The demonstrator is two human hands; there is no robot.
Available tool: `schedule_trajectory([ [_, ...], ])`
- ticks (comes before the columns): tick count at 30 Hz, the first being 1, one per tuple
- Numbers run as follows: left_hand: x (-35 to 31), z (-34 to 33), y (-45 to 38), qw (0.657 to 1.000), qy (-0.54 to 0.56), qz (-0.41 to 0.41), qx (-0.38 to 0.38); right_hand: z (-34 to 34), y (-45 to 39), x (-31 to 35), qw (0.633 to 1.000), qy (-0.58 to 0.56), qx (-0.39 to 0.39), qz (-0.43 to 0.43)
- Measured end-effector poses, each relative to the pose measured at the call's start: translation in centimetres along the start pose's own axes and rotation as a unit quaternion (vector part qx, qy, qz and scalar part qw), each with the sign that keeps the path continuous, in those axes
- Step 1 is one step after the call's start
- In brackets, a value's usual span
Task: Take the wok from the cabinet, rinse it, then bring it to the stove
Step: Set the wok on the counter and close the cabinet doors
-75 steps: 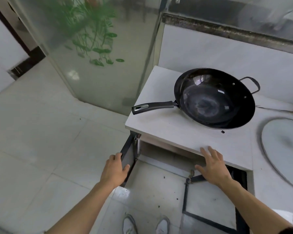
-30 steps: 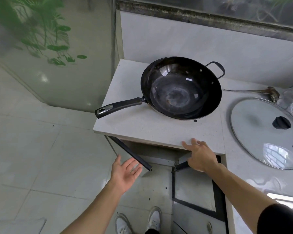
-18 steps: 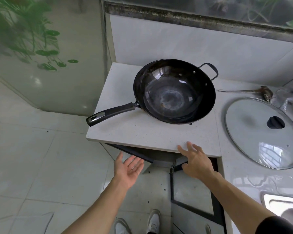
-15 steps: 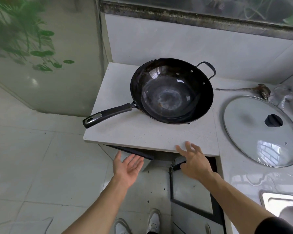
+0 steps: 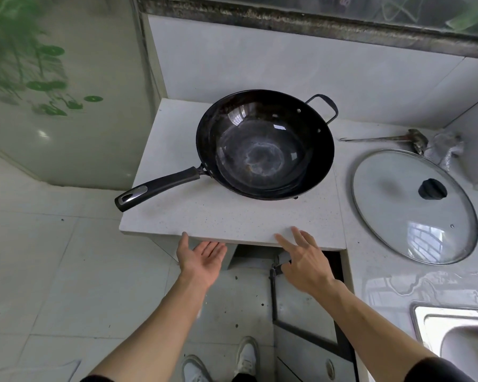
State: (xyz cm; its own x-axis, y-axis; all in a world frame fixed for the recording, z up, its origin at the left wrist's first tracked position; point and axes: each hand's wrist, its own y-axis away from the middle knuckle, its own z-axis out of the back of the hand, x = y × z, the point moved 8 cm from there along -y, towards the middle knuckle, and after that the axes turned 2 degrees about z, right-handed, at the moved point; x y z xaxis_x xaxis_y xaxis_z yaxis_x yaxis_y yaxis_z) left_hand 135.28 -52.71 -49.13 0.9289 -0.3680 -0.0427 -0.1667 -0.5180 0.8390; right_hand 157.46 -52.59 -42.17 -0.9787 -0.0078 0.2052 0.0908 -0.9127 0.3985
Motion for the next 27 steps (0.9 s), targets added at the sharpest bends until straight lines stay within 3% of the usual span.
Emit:
schedule_trajectory([
  [9,0.2,-0.4,0.0,0.999,-0.004,-0.029,0.021,-0.3,-0.1,-0.7,1.0,-0.013,-0.023,0.006],
  [11,0.3,-0.2,0.4,0.996,-0.077,-0.042,0.025,-0.2,-0.2,-0.7,1.0,-0.011,-0.026,0.005],
  [13,0.9,0.1,1.6,0.957,-0.282,-0.066,-0.008,-0.2,-0.2,-0.7,0.999,-0.014,-0.031,0.006],
  [14,1.0,0.0,2.4,0.902,-0.419,-0.097,-0.032,-0.2,-0.1,-0.8,0.999,-0.018,-0.035,0.007],
  [15,0.9,-0.5,3.4,0.821,-0.551,-0.144,-0.045,-0.2,-0.1,-0.8,0.999,-0.023,-0.039,0.008],
  [17,1.3,-2.7,5.0,0.631,-0.734,-0.251,-0.01,-0.1,0.0,-0.9,0.998,-0.03,-0.044,0.013],
  [20,2.4,-6.3,6.4,0.356,-0.859,-0.364,0.055,0.2,0.0,-1.4,0.997,-0.062,-0.037,0.021],
  [21,2.4,-6.8,6.2,0.283,-0.881,-0.376,0.05,0.4,0.2,-1.6,0.995,-0.086,-0.044,0.023],
  [23,1.5,-7.1,5.4,0.194,-0.912,-0.362,0.022,0.7,1.4,-2.4,0.988,-0.133,-0.071,0.018],
  [27,0.2,-6.8,4.7,0.116,-0.936,-0.333,-0.002,-0.3,5.0,-4.2,0.982,-0.155,-0.102,-0.018],
])
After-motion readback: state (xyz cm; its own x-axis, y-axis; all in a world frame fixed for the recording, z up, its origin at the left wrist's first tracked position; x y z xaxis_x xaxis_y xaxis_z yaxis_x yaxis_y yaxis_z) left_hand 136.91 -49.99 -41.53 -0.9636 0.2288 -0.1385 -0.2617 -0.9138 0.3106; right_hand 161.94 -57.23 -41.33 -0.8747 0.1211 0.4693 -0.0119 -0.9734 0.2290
